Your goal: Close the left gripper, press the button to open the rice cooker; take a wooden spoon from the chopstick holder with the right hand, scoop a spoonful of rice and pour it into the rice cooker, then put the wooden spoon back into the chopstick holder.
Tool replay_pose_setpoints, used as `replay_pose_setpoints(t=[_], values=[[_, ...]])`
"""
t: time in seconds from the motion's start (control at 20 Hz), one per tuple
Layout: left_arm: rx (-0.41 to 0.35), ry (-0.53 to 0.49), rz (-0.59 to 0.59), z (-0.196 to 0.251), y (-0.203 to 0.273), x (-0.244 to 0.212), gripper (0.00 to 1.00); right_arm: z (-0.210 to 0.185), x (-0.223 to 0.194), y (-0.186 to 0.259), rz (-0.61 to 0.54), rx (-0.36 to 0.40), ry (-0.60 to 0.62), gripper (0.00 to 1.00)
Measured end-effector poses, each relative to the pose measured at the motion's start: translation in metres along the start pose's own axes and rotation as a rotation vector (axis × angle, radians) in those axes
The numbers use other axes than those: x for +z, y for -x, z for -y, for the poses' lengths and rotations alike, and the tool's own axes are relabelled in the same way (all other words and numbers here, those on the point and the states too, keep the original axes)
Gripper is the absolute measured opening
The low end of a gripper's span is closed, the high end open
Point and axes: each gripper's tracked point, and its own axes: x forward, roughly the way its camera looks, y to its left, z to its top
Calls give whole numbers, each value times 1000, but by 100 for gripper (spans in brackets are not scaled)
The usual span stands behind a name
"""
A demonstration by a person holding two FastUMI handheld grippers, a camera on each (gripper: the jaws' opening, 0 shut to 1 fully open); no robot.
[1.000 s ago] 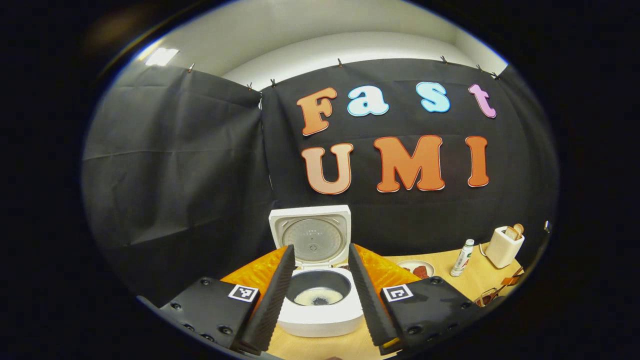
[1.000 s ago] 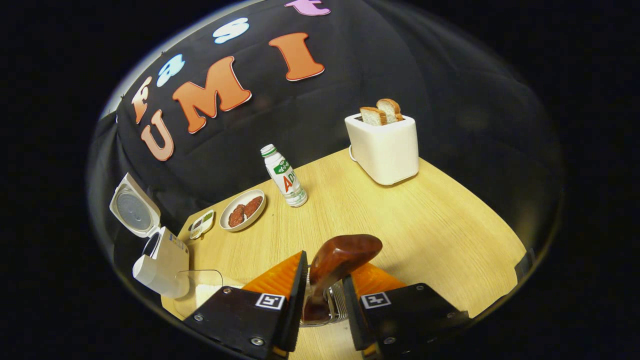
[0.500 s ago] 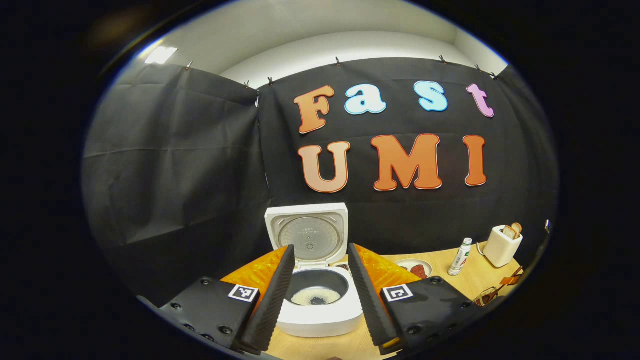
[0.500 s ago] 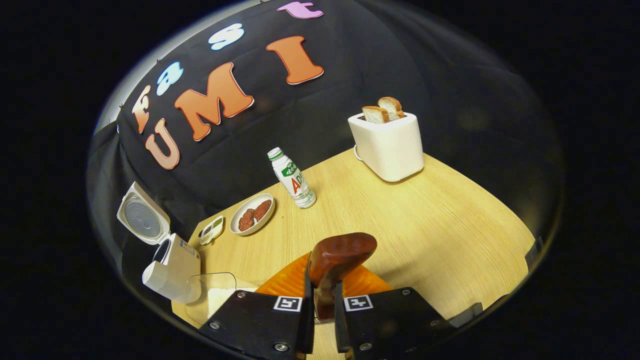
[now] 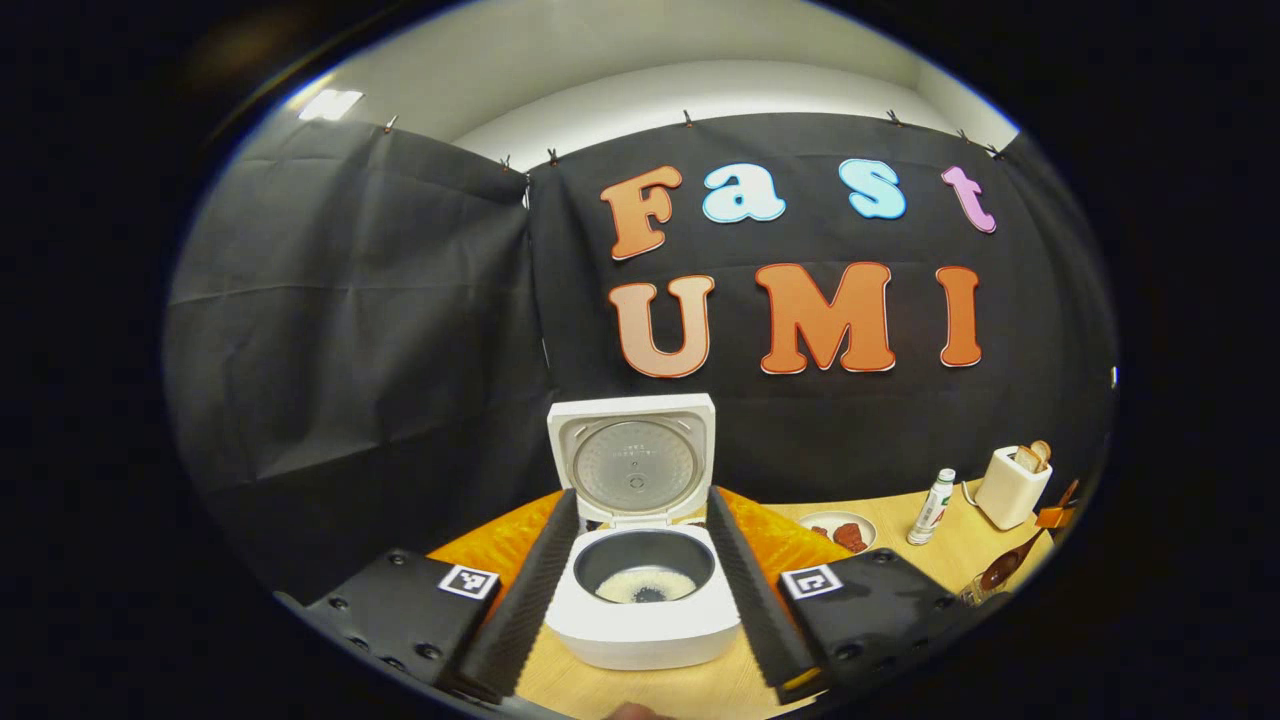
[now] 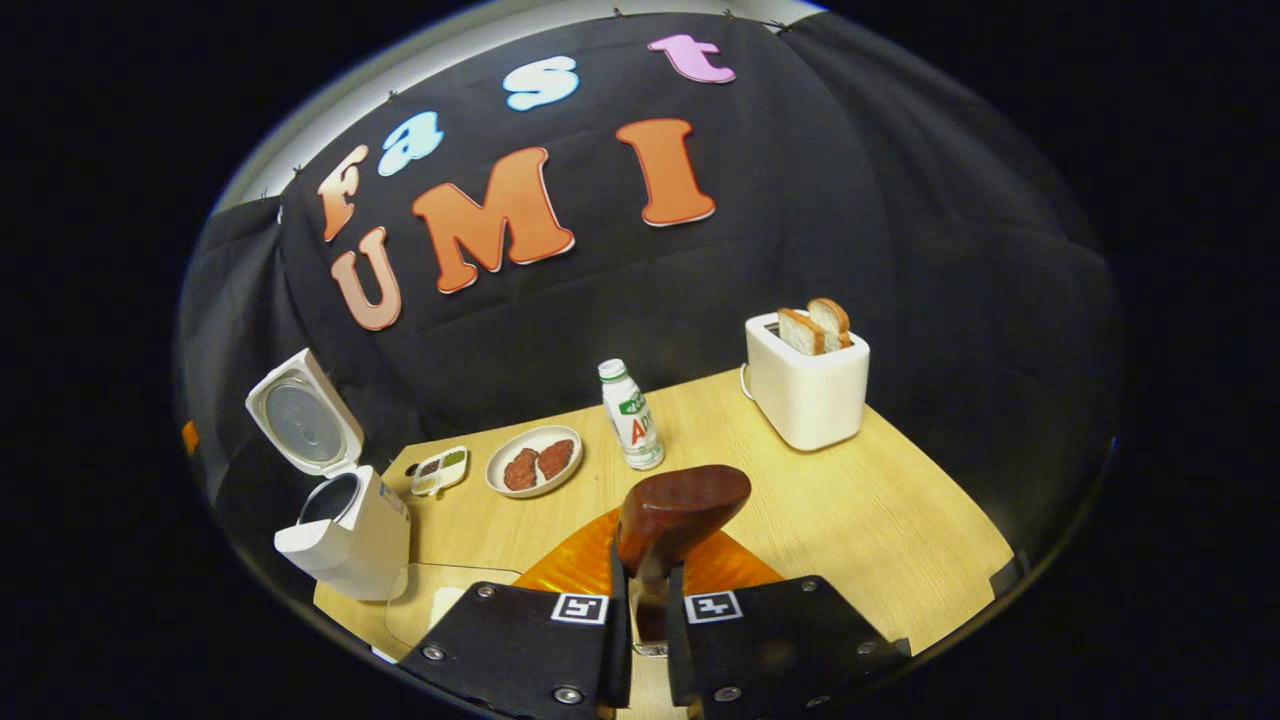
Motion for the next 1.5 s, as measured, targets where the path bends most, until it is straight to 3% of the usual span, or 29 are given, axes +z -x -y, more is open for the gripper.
replay_pose_setpoints(t=[0.1,0.3,0.55,1.1,1.25,1.5], values=[[18,0,-6,-9,-1,-5,100,-23,12,5,20,38,5,14],[24,-10,3,-19,-3,-9,100,-74,14,8,25,123,23,14],[15,-4,-15,-37,-4,-23,100,-121,-24,2,-35,171,119,14],[-46,8,-85,-88,-35,-63,100,-133,-98,-14,-115,-17,335,14],[-68,26,-131,-91,-47,-80,100,-120,-126,-13,-162,-77,313,14],[-50,53,-140,-84,-54,-82,100,-130,-140,-12,-182,-25,353,14]])
